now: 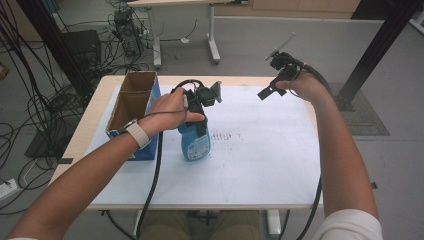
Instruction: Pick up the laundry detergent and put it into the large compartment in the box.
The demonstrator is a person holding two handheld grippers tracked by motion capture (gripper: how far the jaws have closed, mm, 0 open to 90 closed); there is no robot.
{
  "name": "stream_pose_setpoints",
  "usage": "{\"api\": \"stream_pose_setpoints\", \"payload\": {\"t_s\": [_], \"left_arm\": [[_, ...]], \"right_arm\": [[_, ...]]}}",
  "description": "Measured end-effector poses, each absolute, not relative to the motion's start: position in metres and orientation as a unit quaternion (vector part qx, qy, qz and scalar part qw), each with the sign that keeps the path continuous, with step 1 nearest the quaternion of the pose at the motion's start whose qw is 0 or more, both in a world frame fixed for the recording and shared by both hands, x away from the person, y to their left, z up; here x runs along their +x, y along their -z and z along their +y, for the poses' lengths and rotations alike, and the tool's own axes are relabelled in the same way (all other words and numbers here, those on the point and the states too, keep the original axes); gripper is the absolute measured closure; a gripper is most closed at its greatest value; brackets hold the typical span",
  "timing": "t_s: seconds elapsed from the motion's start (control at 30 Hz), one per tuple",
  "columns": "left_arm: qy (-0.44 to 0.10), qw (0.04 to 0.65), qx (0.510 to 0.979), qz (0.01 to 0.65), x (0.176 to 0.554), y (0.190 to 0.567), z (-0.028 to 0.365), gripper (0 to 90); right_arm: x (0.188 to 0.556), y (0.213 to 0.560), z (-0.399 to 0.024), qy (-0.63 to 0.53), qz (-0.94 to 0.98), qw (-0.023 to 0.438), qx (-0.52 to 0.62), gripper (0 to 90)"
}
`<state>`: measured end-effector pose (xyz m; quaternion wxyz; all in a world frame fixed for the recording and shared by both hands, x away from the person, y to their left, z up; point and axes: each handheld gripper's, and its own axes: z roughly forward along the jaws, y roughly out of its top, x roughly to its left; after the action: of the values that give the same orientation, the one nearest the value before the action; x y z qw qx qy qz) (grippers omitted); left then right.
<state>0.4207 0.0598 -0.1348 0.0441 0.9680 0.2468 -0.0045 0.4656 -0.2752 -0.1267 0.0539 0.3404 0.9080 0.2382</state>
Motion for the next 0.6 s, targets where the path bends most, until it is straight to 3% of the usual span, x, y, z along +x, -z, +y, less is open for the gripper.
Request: {"api": "stream_pose_setpoints", "payload": {"t_s": [0.6], "left_arm": [[-0.003, 0.041, 0.958, 0.285, 0.413, 0.109, 0.064, 38.1]], "right_arm": [[0.46, 0.123, -0.277, -0.243, 0.906, 0.057, 0.342, 10.9]]}}
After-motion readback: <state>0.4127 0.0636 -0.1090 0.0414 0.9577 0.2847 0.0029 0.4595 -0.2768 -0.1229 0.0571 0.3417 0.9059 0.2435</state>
